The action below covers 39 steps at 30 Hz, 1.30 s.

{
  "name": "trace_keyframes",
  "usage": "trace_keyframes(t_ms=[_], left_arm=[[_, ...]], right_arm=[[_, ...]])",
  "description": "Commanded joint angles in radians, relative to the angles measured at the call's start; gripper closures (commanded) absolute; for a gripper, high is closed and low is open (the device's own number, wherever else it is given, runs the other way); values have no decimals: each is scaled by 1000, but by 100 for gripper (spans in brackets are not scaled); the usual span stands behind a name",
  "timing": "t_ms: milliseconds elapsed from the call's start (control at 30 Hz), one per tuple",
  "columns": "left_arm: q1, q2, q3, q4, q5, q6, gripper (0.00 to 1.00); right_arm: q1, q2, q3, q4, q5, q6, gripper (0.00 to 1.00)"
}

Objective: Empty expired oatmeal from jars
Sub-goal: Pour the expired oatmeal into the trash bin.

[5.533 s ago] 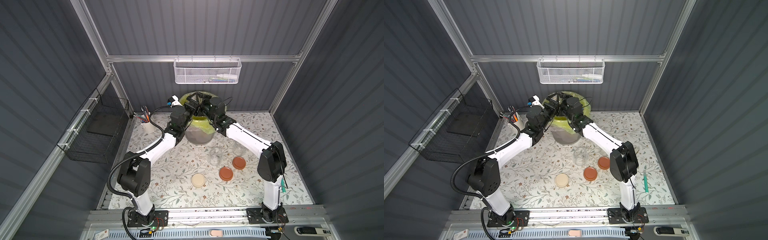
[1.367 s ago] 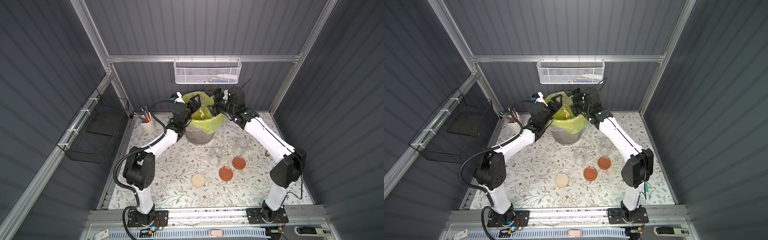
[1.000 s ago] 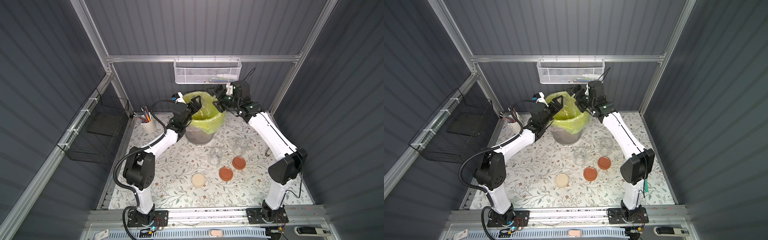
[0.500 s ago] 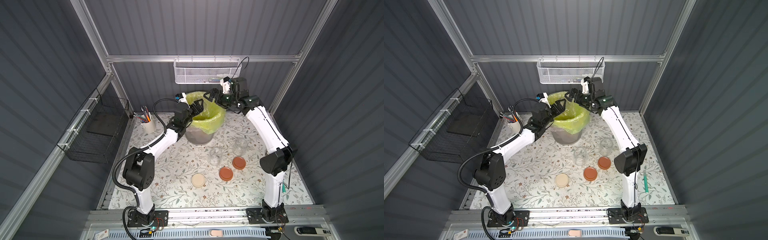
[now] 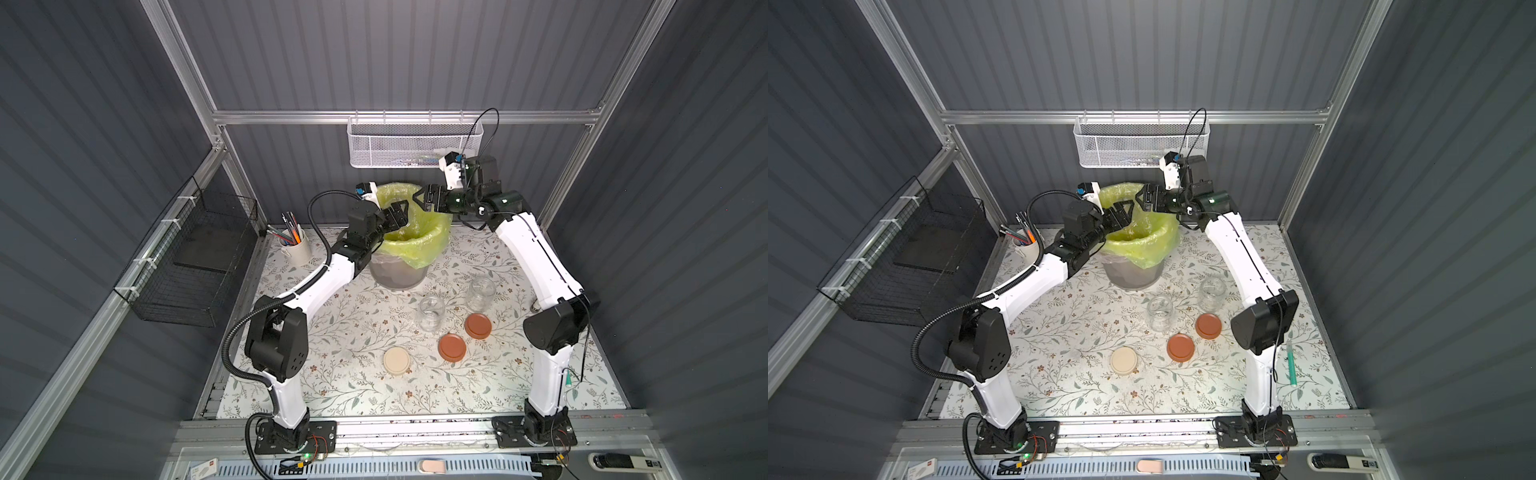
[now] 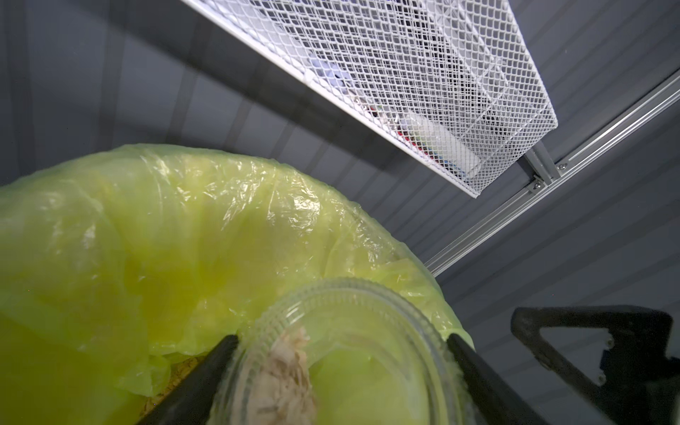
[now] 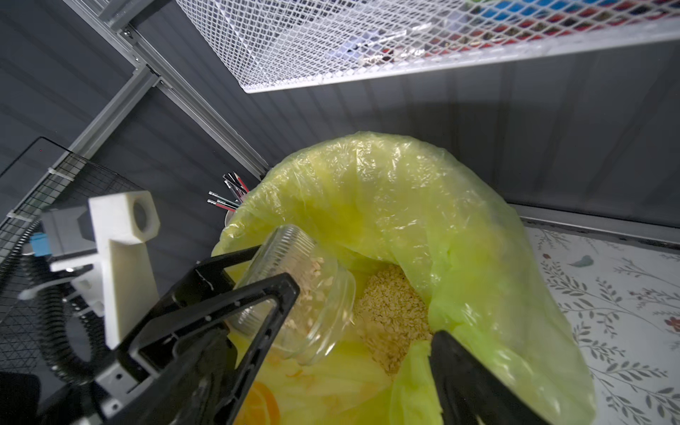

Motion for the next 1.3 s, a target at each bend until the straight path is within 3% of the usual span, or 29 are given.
trace_keyframes(t_ms=[0,433,900,1267], left_arm=[[8,-18,85,13,-10,72,92],[8,45,226,-108,40,273,91],[8,52,222,-120,-5,504,92],[7,48,225,-137,71,640,91]], right_arm=[[-5,-41,-15,41,43,-28,12],[-14,-96,-144,120,-12,-3,13],[-59,-298,-464,330,-13,118,12],[-59,-365,-566,389,-103,179,12]])
